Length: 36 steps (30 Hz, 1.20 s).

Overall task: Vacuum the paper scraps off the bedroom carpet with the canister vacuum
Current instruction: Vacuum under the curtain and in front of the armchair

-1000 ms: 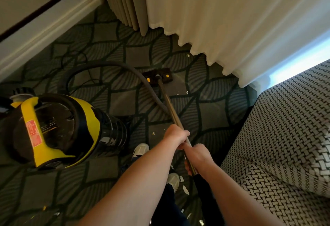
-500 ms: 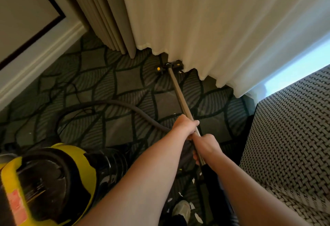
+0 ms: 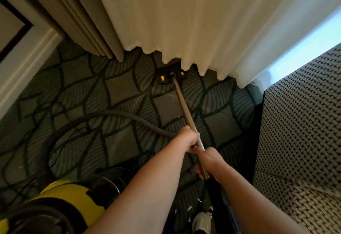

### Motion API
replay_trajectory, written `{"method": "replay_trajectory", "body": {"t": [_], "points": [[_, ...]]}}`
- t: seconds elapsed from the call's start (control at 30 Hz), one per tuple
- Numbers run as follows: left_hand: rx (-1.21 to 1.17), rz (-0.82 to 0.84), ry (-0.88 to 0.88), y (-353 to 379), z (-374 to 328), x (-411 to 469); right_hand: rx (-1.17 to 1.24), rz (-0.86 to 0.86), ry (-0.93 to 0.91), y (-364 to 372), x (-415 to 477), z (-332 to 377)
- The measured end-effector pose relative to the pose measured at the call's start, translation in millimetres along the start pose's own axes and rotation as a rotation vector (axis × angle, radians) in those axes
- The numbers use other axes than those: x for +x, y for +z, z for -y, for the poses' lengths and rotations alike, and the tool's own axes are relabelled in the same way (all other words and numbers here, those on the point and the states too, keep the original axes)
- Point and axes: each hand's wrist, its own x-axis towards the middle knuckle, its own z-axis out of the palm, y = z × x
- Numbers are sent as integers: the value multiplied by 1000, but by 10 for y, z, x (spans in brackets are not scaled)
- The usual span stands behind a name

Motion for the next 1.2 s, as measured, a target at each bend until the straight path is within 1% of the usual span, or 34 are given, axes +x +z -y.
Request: {"method": "replay_trajectory", "body": {"t": [0.1, 0.23, 0.4, 0.5, 0.9, 1.2], "points": [[10, -25, 5, 3, 33, -37, -20, -27, 3, 36, -45, -35], [18, -10, -2, 81, 174, -120, -20, -39, 16, 58, -140, -186], [30, -8, -6, 210, 423, -263, -2, -27, 27, 108, -271, -466], [50, -22, -6, 315, 600, -384, -40, -12, 19, 130, -382, -660], [95, -54, -27, 1142, 1537, -941, -44, 79, 17, 2, -722, -1973], [150, -82, -71, 1639, 2086, -1338, 5, 130, 26, -55, -997, -2770]]}}
